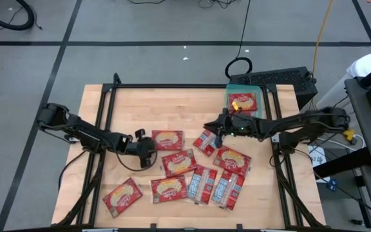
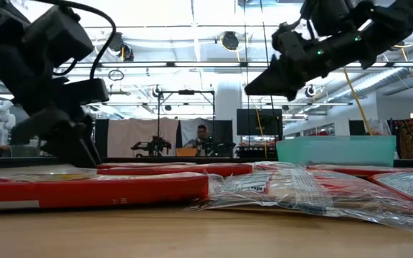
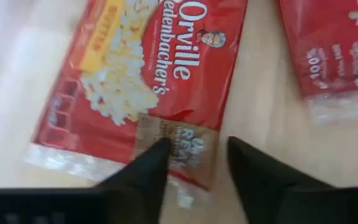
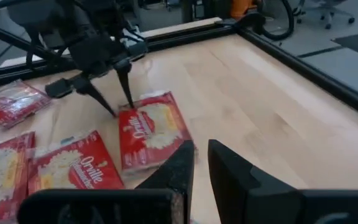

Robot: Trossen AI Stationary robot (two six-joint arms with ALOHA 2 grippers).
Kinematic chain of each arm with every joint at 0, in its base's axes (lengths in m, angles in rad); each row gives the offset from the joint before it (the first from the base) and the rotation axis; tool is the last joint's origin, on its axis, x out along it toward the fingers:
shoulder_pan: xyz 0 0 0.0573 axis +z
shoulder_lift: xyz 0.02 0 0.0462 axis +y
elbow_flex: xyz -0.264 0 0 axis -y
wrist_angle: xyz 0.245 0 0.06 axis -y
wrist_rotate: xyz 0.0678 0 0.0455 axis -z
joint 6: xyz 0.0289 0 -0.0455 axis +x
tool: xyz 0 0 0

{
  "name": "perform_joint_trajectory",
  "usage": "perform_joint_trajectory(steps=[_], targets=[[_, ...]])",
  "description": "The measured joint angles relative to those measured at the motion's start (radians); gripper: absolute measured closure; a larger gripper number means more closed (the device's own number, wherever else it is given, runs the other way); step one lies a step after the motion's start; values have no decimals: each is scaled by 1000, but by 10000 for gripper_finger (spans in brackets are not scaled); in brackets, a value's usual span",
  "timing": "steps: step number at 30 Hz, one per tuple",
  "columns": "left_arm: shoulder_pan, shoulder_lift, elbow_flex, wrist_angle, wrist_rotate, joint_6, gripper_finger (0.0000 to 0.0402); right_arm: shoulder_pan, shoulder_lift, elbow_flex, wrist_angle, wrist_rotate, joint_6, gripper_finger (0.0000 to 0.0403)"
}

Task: Sort popcorn bags into baskets
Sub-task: Put the red popcorn bag into the green bin

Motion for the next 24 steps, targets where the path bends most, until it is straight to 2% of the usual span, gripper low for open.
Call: perform_joint_trajectory(steps=[4,6,9,11,15,19,21,24], targets=[[20,1,-5,53,-96,253,362,6,103,80,37,0,-1,362],[34,0,7,97,-153,380,389,6,151,139,30,0,-5,362],[65,-12,22,133,-261,558,389,4,208,233,-10,0,-34,362],[86,-21,43,174,-287,673,390,-5,235,301,-75,-7,-59,362],[109,-45,79,214,-268,906,397,-31,280,438,-236,-55,-101,362],[114,-45,92,283,-257,1163,398,-60,329,542,-376,-170,-162,358],[114,-45,92,322,-234,1268,398,-78,352,581,-410,-238,-174,344],[114,-46,93,394,-186,1388,397,-102,365,614,-452,-285,-189,304]])
